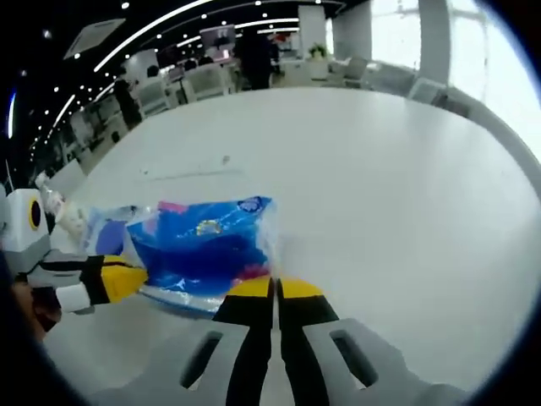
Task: Arrange the tabletop items into an orderly group along one side of the table until the central work area is clear of visible clutter.
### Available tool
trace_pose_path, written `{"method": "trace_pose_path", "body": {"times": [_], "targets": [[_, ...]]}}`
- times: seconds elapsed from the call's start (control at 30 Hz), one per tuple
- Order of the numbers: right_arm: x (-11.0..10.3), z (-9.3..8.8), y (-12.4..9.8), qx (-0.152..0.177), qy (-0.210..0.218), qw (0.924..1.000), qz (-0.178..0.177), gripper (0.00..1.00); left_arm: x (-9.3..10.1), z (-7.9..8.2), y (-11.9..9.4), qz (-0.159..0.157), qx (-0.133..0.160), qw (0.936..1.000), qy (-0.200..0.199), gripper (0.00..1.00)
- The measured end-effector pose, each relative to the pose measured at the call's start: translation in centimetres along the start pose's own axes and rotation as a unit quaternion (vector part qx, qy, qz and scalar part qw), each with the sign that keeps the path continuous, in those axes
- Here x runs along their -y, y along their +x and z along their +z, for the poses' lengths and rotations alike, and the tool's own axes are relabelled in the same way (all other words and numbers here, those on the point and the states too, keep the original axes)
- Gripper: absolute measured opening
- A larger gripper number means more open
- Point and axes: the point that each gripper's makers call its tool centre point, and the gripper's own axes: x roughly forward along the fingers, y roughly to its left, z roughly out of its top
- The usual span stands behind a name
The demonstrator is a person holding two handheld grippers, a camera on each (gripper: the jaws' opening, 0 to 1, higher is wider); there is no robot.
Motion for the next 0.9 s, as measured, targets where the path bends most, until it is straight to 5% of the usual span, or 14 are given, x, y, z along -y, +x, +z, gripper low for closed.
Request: {"method": "trace_pose_path", "body": {"times": [0.13, 0.4, 0.9], "targets": [[0.0, -0.4, 0.1, -0.002, 0.002, 1.0000, -0.005, 0.02, 0.0, -0.1, 0.3, 0.015, 0.009, 0.9988, 0.045, 0.02], [1.0, -1.1, 0.3, -0.011, 0.019, 0.9997, -0.006, 0.02, 0.2, -0.2, -0.2, 0.033, 0.014, 0.9976, 0.060, 0.04], [1.2, -1.3, 1.1, -0.015, 0.050, 0.9986, 0.000, 0.02, 1.4, -1.2, -1.8, 0.014, 0.025, 0.9977, 0.061, 0.01]]}}
